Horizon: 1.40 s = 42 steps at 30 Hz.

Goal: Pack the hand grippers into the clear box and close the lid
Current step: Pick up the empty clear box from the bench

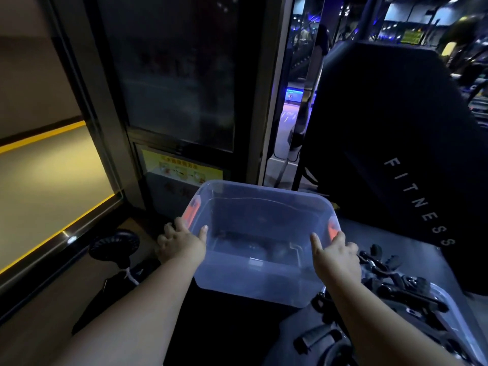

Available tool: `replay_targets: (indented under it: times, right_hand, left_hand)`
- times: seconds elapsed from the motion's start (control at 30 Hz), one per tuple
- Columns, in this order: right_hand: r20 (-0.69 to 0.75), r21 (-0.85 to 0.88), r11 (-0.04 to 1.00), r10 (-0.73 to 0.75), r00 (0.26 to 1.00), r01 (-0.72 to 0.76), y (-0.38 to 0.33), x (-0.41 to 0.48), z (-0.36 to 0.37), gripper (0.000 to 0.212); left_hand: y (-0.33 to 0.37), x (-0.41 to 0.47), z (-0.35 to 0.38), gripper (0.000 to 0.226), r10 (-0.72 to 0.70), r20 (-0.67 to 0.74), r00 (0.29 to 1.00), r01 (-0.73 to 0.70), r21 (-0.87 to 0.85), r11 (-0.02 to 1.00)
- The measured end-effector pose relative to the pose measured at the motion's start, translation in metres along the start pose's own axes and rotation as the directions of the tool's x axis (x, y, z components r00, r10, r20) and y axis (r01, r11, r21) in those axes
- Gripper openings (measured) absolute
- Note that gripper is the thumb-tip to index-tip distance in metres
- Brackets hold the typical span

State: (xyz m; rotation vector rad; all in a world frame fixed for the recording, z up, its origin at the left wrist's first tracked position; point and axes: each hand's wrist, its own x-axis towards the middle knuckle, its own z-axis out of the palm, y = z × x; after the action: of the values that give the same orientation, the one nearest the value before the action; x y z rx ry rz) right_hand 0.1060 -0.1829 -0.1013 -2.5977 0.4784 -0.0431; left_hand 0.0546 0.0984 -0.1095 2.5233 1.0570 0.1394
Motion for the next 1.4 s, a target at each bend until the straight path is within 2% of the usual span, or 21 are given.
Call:
replay_targets:
  times: [0.07, 0.27, 0.4, 0.57, 0.8, 1.0, 1.17, 1.23, 1.3, 1.4]
  right_hand:
    - [-0.006, -0.028, 1.000, -0.009, 1.000, 0.009, 0.001, 0.007, 0.001, 0.080]
    - [0.006, -0.007, 0.997, -0.072, 0.997, 0.072, 0.002, 0.026, 0.000, 0.078]
    - [-0.022, 0.010, 0.995, -0.101, 0.995, 0.101, 0.002, 0.040, 0.004, 0.083]
    - [-0.099, 0.021, 0.988, -0.150, 0.984, 0.153, 0.004, 0.060, 0.012, 0.089]
    - [-0.237, 0.110, 0.963, -0.217, 0.947, 0.248, 0.019, 0.073, 0.024, 0.076]
    - [-0.380, 0.254, 0.901, -0.241, 0.893, 0.352, 0.060, 0.056, 0.045, 0.083]
    - [-0.325, 0.448, 0.829, -0.199, 0.924, 0.336, 0.094, 0.033, 0.059, 0.068]
    - [-0.283, 0.498, 0.812, -0.179, 0.942, 0.303, 0.105, 0.021, 0.065, 0.062]
    - [-0.246, 0.518, 0.815, -0.151, 0.958, 0.261, 0.114, 0.008, 0.071, 0.061]
    - [-0.219, 0.529, 0.811, -0.155, 0.963, 0.251, 0.123, -0.011, 0.077, 0.064]
  left_hand:
    - [0.002, 0.008, 0.007, 0.065, -0.016, 0.005, 1.000, 0.017, -0.055, 0.998]
    - [0.015, 0.024, 0.016, 0.078, 0.001, -0.047, 0.999, -0.002, -0.030, 1.000]
    - [0.021, 0.029, 0.025, 0.073, -0.031, -0.113, 0.993, 0.009, -0.194, 0.981]
    - [0.023, 0.037, 0.036, 0.066, -0.047, -0.212, 0.976, -0.017, -0.291, 0.956]
    - [0.020, 0.050, 0.060, 0.066, -0.054, -0.291, 0.955, -0.109, -0.516, 0.850]
    - [0.005, 0.016, 0.097, 0.065, -0.010, -0.446, 0.895, -0.253, -0.525, 0.813]
    - [-0.015, -0.016, 0.121, 0.061, 0.003, -0.599, 0.801, -0.395, -0.525, 0.754]
    - [-0.027, -0.027, 0.128, 0.073, -0.018, -0.585, 0.811, -0.403, -0.581, 0.707]
    - [-0.037, -0.042, 0.132, 0.087, -0.076, -0.512, 0.855, -0.353, -0.684, 0.638]
    - [-0.052, -0.067, 0.136, 0.085, -0.189, -0.319, 0.929, -0.208, -0.870, 0.447]
